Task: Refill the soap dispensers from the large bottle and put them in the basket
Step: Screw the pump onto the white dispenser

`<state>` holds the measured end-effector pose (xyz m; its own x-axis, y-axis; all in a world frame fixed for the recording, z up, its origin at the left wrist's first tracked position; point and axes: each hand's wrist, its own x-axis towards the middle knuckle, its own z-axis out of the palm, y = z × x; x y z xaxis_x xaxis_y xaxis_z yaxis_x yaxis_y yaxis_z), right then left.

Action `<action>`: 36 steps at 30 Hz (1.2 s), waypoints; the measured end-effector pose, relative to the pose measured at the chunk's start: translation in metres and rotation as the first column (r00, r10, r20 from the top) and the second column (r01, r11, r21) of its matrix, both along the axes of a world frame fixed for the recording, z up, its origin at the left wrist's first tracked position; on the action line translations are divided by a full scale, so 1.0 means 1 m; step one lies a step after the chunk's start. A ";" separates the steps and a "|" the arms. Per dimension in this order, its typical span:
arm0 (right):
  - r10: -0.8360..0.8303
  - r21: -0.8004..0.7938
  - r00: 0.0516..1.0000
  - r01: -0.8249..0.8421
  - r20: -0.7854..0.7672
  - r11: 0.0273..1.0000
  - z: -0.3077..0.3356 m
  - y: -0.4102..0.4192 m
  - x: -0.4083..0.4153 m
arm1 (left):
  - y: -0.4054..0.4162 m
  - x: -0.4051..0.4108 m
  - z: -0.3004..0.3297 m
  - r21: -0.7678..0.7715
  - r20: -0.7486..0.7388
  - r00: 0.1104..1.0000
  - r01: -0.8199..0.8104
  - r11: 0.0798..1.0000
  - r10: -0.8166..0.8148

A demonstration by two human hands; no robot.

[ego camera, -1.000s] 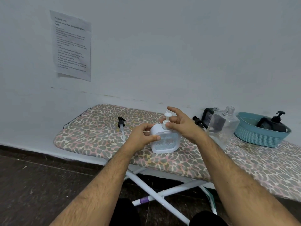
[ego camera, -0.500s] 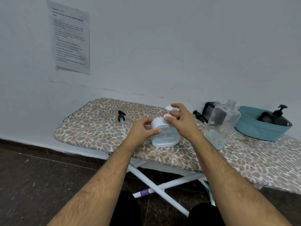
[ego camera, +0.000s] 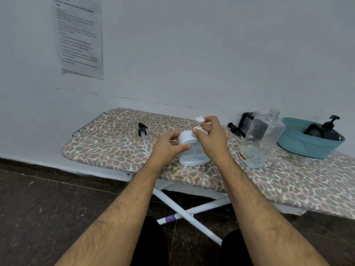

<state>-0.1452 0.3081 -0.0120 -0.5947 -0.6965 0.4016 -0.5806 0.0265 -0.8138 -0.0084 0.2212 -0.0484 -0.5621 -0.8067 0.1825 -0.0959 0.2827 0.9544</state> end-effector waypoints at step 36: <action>0.308 0.027 0.835 -0.359 0.456 0.933 -0.026 0.053 -0.057 | 0.024 0.005 -0.002 0.134 -0.147 0.983 0.133 0.982 -0.113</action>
